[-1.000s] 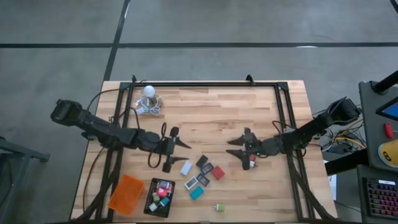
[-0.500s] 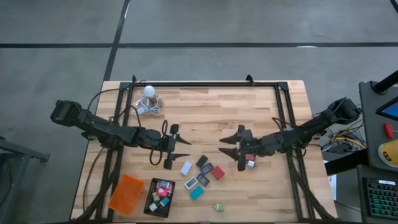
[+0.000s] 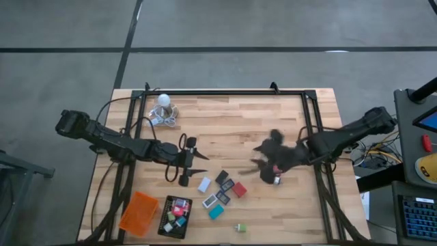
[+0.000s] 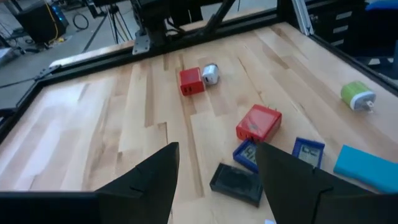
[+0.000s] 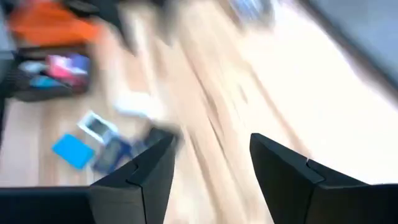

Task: Pick & Place Office items
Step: Put the top red charger adapter into the black basket

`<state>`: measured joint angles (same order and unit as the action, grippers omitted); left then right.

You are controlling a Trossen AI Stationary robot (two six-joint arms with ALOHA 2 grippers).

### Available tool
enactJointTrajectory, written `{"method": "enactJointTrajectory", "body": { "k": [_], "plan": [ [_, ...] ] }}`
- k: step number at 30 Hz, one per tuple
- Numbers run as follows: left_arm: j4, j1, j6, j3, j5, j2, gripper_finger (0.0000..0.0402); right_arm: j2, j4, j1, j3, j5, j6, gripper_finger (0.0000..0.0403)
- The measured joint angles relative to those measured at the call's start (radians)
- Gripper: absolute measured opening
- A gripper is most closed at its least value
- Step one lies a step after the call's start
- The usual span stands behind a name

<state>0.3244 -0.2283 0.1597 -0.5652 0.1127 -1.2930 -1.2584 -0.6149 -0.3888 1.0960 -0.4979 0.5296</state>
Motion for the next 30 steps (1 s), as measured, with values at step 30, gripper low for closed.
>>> {"method": "enactJointTrajectory", "body": {
  "k": [30],
  "plan": [
    [-0.028, 0.000, -0.023, 0.012, -0.001, 0.000, 0.0216, -0.054, -0.643, -0.042, -0.074, 0.222, 0.358, 0.0203]
  ]
}}
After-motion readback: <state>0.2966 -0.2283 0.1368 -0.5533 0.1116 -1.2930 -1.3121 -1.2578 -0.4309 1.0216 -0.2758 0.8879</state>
